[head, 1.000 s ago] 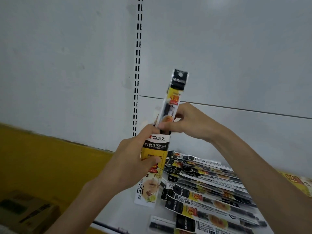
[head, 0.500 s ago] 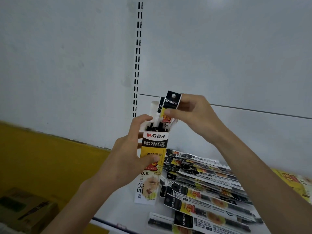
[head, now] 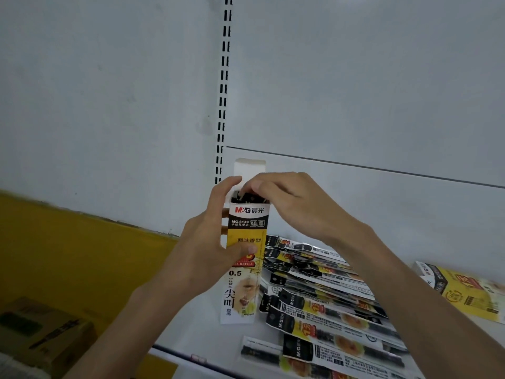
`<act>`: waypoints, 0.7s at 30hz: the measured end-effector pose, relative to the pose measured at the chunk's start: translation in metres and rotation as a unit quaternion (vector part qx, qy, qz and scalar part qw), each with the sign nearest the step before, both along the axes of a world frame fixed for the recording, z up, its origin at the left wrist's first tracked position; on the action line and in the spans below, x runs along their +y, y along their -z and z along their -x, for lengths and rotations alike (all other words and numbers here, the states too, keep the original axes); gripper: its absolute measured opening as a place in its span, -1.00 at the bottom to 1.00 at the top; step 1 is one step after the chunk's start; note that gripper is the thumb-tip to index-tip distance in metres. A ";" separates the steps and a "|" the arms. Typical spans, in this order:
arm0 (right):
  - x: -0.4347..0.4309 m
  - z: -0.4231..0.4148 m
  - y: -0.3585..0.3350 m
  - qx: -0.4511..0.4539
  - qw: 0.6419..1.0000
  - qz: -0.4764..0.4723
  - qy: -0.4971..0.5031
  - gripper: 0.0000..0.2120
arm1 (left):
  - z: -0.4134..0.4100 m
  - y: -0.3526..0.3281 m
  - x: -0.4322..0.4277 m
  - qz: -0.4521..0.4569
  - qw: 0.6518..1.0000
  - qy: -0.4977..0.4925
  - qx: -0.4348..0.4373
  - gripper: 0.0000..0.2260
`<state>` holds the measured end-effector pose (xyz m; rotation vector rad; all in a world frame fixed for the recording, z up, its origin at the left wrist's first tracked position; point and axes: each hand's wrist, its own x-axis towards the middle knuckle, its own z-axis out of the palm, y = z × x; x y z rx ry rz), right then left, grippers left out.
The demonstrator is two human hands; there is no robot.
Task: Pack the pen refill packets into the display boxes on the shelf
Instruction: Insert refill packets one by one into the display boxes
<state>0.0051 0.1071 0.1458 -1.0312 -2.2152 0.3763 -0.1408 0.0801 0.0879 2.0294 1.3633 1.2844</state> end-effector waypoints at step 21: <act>0.042 -0.103 0.073 -0.228 0.945 0.129 0.197 -0.71 | -0.002 0.007 -0.001 -0.016 1.000 0.004 0.018 -0.38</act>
